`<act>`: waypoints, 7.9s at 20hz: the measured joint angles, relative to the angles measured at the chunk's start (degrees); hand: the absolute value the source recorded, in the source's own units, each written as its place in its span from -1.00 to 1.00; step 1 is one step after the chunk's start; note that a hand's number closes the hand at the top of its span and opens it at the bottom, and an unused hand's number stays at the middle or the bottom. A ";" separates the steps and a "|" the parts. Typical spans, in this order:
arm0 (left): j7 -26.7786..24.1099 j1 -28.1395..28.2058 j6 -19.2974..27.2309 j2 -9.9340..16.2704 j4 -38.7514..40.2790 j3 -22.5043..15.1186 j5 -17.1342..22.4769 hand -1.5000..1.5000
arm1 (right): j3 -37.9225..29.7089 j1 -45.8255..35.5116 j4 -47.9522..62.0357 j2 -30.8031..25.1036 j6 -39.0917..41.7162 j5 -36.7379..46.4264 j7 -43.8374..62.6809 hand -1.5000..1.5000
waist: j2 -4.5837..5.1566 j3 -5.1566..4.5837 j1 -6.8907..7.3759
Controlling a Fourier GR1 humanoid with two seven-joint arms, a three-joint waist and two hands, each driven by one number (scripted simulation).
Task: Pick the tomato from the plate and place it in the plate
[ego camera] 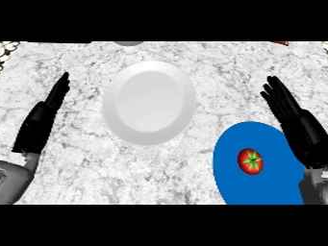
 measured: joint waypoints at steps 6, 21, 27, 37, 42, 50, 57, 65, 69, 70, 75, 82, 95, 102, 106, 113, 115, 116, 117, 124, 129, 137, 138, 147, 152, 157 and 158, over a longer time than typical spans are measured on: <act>-0.76 -2.25 -2.03 -0.20 -3.26 4.03 2.90 0.00 | 12.45 -6.77 0.49 6.79 0.67 6.66 -1.49 1.00 | -0.07 0.06 0.41; 0.26 -1.61 -5.56 -1.98 -5.94 8.41 7.37 0.00 | 25.01 4.77 6.05 12.93 -26.95 32.98 -12.78 -1.00 | -0.15 0.11 -1.50; 2.07 -0.68 -6.79 -1.67 -7.83 10.65 7.28 0.00 | 24.01 4.97 -4.81 7.33 -24.59 40.55 -2.50 -1.00 | -0.36 0.04 -2.00; 2.65 -0.28 -7.12 -2.02 -8.25 10.77 6.73 0.00 | 23.69 -0.29 -13.55 -4.94 1.24 48.76 29.77 -1.00 | -0.47 -0.20 -2.10; 2.99 -0.60 -7.20 -2.31 -8.79 10.99 6.28 0.00 | 24.64 -3.74 -15.74 -4.95 16.26 44.40 44.36 -1.00 | -0.30 -0.11 -1.63; 3.54 0.06 -8.20 -3.78 -9.47 11.84 4.91 0.00 | 24.09 -8.11 -12.87 -1.95 22.68 42.72 49.76 -1.00 | -0.15 0.05 -1.38; 3.50 -0.70 -9.24 -4.79 -7.91 13.12 4.08 0.00 | 22.69 -7.29 -9.51 -3.71 25.09 45.13 49.62 -1.00 | -0.10 0.07 -1.68; 3.62 -0.68 -10.72 -6.39 -8.08 14.69 2.14 0.00 | 20.55 -5.25 -5.29 -2.90 26.86 47.86 47.94 -1.00 | -0.10 0.10 -1.61; 3.20 0.02 -11.76 -8.12 -7.89 15.48 0.99 0.00 | 20.26 -3.24 -3.45 -1.91 27.19 49.85 46.20 -1.00 | -0.09 0.12 -1.62; 3.34 -0.34 -11.96 -8.41 -7.77 15.58 0.65 0.00 | 20.48 -2.70 -2.15 -1.67 26.79 50.63 45.37 -1.00 | -0.09 0.10 -1.61; 4.10 -0.13 -13.59 -9.09 -8.84 17.17 -0.26 0.00 | 19.62 -2.98 4.08 -0.19 25.51 53.83 42.95 -1.00 | -0.07 0.12 -1.50; 5.06 0.30 -15.30 -10.03 -9.69 19.09 -1.42 0.00 | 18.83 -3.84 8.82 -0.62 20.13 59.21 37.19 1.00 | -0.25 -0.11 -1.54; 5.00 2.40 -15.01 -10.74 -9.85 20.93 -2.78 0.00 | 18.80 8.01 0.17 1.29 1.70 74.44 47.48 1.00 | -1.27 -0.29 -4.41; 5.56 3.18 -15.70 -10.58 -11.36 21.26 -2.57 0.00 | 26.76 23.34 -18.50 5.10 -2.06 88.36 55.55 1.00 | -0.84 -0.05 -3.71; 5.47 2.08 -15.86 -11.36 -10.56 20.73 -3.04 0.00 | 35.12 25.78 -27.24 7.79 -2.31 96.75 55.91 1.00 | -0.60 0.00 -3.12; 5.72 0.57 -16.97 -11.62 -9.93 21.07 -2.68 0.00 | 44.59 15.39 -30.42 12.35 -3.17 102.55 56.42 1.00 | -0.22 0.03 -1.73; 6.08 -0.28 -17.65 -11.25 -9.38 21.48 -2.40 0.00 | 45.52 10.91 -29.74 11.86 -2.96 101.35 57.40 1.00 | -0.12 0.03 -1.41; 6.40 -0.81 -17.69 -11.41 -9.19 21.41 -2.42 0.00 | 45.47 8.46 -29.16 12.29 -2.98 100.39 57.82 1.00 | -0.06 0.04 -1.30; 6.34 -0.85 -17.46 -11.86 -9.39 20.91 -2.90 0.00 | 45.74 5.83 -27.90 12.74 -2.99 99.47 58.52 1.00 | -0.03 0.04 -1.12; 6.43 -1.85 -18.24 -12.24 -8.94 20.95 -2.91 0.00 | 41.18 -12.27 -16.69 14.37 -4.13 89.15 61.30 1.00 | 0.22 0.03 0.03; 6.76 -2.66 -17.61 -13.26 -8.83 19.92 -4.08 0.00 | 35.95 -22.28 -6.80 14.68 -7.81 81.09 61.25 1.00 | 0.36 0.06 0.77; 6.31 -3.57 -17.73 -14.28 -8.21 19.27 -4.67 0.00 | 28.38 -34.80 13.99 14.87 -15.32 71.00 58.63 1.00 | 0.74 0.07 1.82; 6.28 -3.33 -17.59 -14.69 -8.65 18.83 -4.90 0.00 | 27.67 -36.60 16.86 14.87 -16.20 70.02 58.35 1.00 | 0.74 0.08 2.02; 5.36 -4.42 -18.23 -15.32 -7.60 18.64 -5.20 0.00 | 25.55 -46.26 39.90 14.92 -26.36 60.42 54.41 -1.00 | 1.22 0.09 3.39; 5.14 -4.81 -18.90 -15.52 -7.51 18.27 -5.19 0.00 | 23.83 -47.62 47.92 14.98 -34.62 54.37 51.68 -1.00 | 1.57 0.13 4.47; 5.07 -6.19 -19.26 -15.68 -6.61 18.18 -5.35 0.00 | 23.20 -49.81 52.49 15.08 -42.80 47.62 47.19 -1.00 | 1.87 0.17 5.26; 5.64 -6.51 -19.11 -15.85 -6.82 17.98 -5.41 0.00 | 23.25 -50.03 53.02 15.07 -44.86 46.95 46.16 -1.00 | 1.86 0.18 5.40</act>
